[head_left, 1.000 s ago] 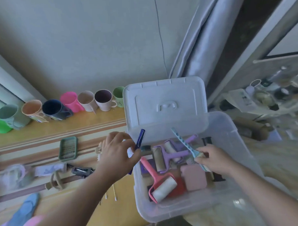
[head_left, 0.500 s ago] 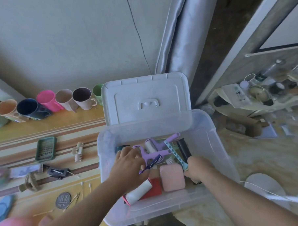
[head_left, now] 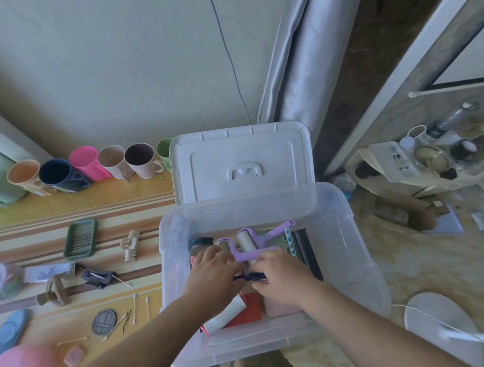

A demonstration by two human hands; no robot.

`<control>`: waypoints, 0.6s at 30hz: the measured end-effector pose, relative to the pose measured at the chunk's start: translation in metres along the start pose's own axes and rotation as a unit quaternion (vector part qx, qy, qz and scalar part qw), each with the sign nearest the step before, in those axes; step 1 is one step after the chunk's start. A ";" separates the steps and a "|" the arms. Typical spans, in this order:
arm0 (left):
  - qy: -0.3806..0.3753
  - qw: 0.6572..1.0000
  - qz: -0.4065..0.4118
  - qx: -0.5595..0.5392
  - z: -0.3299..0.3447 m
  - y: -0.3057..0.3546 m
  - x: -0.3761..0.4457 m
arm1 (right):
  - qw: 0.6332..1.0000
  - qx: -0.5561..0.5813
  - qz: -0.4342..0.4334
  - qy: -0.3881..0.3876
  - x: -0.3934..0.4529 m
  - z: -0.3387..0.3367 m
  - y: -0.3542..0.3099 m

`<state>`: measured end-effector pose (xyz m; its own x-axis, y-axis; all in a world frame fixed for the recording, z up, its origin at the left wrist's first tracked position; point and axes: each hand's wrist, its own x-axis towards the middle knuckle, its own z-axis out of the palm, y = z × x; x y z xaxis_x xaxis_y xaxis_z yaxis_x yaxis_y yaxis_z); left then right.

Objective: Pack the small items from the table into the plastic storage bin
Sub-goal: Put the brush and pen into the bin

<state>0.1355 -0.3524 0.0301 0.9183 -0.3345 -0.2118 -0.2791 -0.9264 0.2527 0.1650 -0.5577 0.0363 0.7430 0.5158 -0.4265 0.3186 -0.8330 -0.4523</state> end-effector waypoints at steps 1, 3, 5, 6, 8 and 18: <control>-0.004 1.000 0.003 -0.003 -0.001 0.001 -0.001 | 1.000 -0.011 -0.008 0.006 0.000 0.002 -0.003; -0.015 1.000 0.012 -0.006 -0.001 0.003 -0.005 | 1.000 -0.020 -0.013 0.009 0.000 0.008 -0.006; -0.020 1.000 0.014 -0.003 -0.001 0.003 -0.010 | 1.000 -0.015 -0.004 0.000 -0.001 0.011 -0.007; -0.013 1.000 0.009 -0.007 -0.001 0.002 -0.013 | 1.000 -0.009 0.007 -0.005 0.000 0.011 -0.006; 0.012 1.000 -0.003 -0.019 -0.002 -0.003 -0.018 | 0.999 -0.004 0.041 -0.014 0.001 0.008 0.003; 0.103 0.994 -0.023 0.025 -0.027 -0.044 -0.057 | 0.972 -0.103 0.188 0.100 0.037 0.000 0.086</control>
<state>0.1030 -0.2874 0.0570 0.9669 -0.2542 -0.0232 -0.2447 -0.9489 0.1993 0.2193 -0.6104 -0.0185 0.9229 0.1345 -0.3607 0.0978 -0.9882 -0.1182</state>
